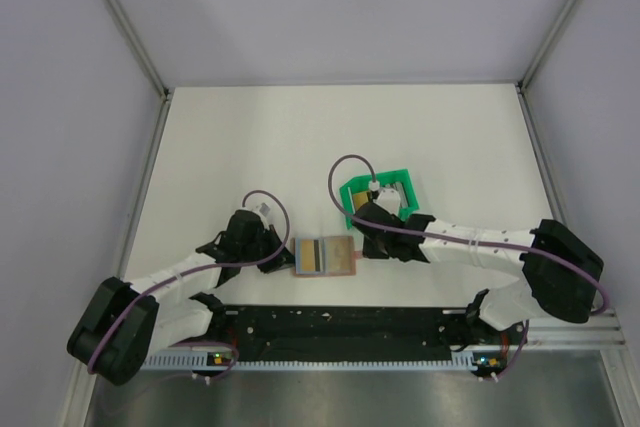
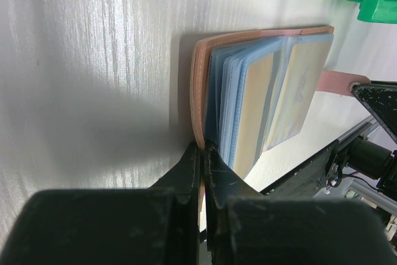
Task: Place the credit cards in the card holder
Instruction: Close the card holder at the center of the board.
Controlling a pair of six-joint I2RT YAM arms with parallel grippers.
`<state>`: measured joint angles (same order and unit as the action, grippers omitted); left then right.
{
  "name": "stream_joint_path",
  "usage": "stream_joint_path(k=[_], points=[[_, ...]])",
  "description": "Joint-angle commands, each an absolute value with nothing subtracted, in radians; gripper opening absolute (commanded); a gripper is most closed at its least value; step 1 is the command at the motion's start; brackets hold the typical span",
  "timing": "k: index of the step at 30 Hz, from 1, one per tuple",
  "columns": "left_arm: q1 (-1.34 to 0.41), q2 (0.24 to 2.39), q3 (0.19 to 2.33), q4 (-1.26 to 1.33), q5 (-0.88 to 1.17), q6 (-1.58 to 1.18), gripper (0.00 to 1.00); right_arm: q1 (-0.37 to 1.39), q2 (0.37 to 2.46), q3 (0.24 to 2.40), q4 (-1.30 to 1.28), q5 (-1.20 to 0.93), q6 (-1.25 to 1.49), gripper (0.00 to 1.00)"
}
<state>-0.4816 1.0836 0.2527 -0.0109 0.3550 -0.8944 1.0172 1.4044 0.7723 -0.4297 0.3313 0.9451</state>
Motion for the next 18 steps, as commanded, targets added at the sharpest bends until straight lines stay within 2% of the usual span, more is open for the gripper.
stream_joint_path(k=[1, 2, 10, 18], points=[[-0.483, 1.086, 0.258, -0.038, 0.342, -0.874, 0.00, 0.996, 1.378, 0.756, -0.376, 0.328, 0.954, 0.04], [-0.483, 1.083, 0.259, -0.041, 0.344, -0.873, 0.00, 0.996, 1.378, 0.753, -0.371, 0.325, 0.957, 0.00], [-0.483, 1.085, 0.301, -0.087, 0.354, -0.833, 0.00, 0.996, 1.370, 0.739, -0.351, 0.295, 0.957, 0.00], [-0.483, 1.069, 0.483, -0.342, 0.275, -0.721, 0.00, 0.994, 1.361, 0.709, -0.256, 0.218, 0.948, 0.00]])
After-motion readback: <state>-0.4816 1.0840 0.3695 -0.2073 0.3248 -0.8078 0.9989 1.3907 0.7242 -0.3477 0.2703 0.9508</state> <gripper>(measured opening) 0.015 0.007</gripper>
